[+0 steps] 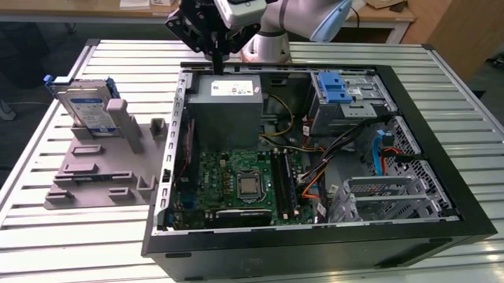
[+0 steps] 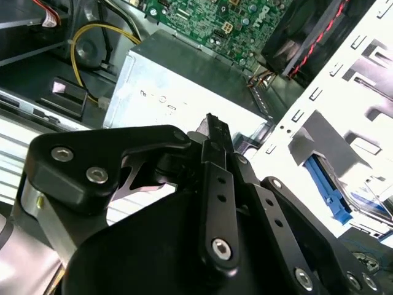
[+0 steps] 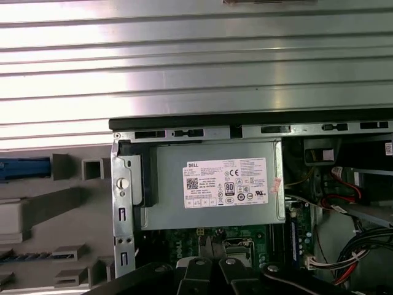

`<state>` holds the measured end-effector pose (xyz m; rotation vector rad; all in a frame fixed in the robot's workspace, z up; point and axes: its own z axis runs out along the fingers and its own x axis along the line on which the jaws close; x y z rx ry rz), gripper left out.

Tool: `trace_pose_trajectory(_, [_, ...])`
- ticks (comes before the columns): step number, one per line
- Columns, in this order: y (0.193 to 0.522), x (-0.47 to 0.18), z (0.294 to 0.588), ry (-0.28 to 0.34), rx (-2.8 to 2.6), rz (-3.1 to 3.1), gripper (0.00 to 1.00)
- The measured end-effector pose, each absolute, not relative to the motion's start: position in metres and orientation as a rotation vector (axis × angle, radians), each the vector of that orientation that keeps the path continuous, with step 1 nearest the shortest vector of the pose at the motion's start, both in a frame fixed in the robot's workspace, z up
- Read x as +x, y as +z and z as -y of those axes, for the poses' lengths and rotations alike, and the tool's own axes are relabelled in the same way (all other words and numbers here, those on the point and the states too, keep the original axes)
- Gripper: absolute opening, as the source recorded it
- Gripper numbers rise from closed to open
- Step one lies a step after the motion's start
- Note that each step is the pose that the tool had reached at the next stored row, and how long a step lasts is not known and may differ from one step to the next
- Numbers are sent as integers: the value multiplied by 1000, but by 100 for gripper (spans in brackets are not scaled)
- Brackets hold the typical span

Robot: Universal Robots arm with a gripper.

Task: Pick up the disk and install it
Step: 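Reach for the disk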

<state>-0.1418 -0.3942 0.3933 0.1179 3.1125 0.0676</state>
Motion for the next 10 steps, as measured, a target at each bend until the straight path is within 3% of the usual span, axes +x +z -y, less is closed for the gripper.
trace_pose_trajectory(10, [393, -146, 394, 68, 118, -3112, 11])
